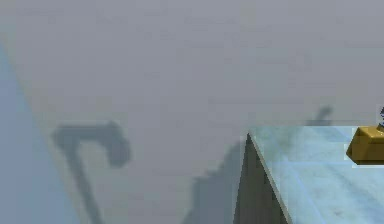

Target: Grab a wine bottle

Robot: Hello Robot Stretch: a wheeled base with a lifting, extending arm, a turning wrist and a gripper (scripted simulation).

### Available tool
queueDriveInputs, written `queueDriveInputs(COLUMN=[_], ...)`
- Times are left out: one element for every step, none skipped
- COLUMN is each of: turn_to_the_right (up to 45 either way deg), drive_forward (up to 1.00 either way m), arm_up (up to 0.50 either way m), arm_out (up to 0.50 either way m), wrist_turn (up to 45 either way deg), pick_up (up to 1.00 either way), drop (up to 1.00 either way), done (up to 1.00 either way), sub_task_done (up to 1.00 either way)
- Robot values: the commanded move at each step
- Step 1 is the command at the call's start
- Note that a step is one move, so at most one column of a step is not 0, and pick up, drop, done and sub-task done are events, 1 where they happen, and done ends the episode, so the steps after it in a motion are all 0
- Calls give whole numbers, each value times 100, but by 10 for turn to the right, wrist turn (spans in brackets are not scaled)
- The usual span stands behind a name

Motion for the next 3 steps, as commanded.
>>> queueDriveInputs(turn_to_the_right=[0,0,0], drive_forward=[0,0,0], arm_up=[50,38,0], arm_out=[0,0,22], wrist_turn=[0,0,0], pick_up=[0,0,0], drop=[0,0,0], done=[0,0,0], sub_task_done=[0,0,0])
